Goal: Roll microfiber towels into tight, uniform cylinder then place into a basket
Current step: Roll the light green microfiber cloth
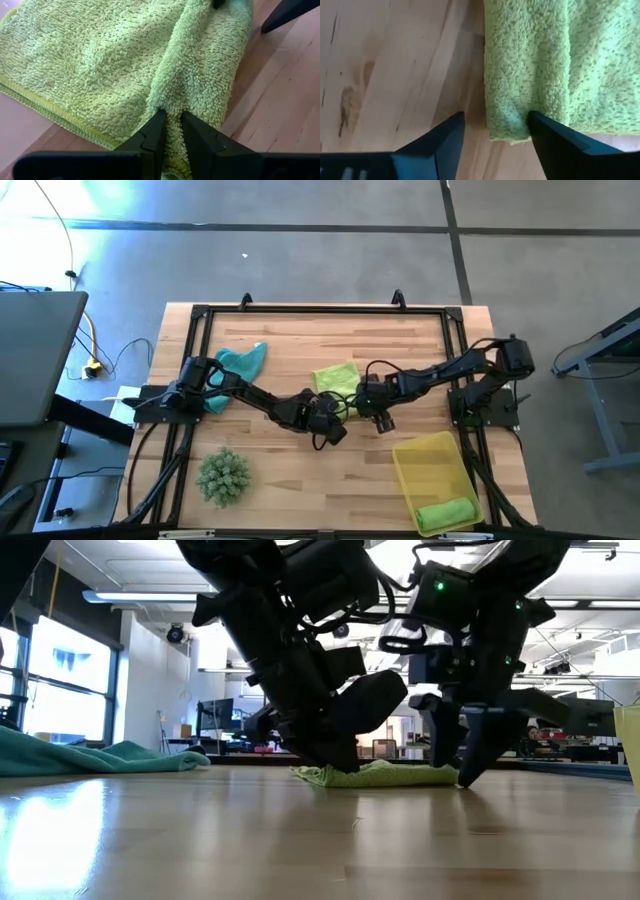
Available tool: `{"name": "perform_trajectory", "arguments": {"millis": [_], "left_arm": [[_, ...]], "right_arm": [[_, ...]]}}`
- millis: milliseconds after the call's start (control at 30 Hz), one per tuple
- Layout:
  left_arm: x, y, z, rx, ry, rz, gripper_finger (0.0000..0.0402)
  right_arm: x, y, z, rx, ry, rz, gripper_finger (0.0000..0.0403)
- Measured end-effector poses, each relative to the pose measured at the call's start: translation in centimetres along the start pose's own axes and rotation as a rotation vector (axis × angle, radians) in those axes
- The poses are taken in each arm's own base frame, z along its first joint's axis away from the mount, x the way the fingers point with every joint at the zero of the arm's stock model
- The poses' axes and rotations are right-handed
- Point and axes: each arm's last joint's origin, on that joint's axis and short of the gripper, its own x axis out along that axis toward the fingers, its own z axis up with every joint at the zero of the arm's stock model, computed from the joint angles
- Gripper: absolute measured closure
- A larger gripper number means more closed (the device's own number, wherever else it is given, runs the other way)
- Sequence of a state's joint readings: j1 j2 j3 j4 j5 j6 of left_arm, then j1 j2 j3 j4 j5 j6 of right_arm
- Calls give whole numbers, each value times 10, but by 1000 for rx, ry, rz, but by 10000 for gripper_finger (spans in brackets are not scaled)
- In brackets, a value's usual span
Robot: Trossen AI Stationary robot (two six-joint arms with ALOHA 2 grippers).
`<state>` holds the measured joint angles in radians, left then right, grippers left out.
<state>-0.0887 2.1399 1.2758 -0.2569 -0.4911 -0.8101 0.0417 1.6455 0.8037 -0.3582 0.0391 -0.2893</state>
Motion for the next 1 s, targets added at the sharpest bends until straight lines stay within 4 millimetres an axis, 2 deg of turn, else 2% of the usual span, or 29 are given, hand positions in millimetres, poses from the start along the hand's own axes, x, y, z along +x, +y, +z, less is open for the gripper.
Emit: {"name": "perform_trajectory", "arguments": {"millis": [133, 233, 533, 733, 1000], "left_arm": [[-3, -2, -1, 6, 5, -14, 343], [-10, -3, 2, 49, -1, -33, 343], [-39, -7, 8, 243, -18, -84, 343], [-47, -15, 2, 408, -10, -139, 333], [-55, -25, -5, 567, -40, -192, 279]], "right_arm": [[7, -3, -2, 15, 24, 21, 187], [8, -4, -3, 43, 27, 46, 207], [9, -9, -6, 135, 29, 61, 319], [9, -12, -7, 165, 26, 87, 390], [9, -18, -10, 218, 16, 128, 392]]}}
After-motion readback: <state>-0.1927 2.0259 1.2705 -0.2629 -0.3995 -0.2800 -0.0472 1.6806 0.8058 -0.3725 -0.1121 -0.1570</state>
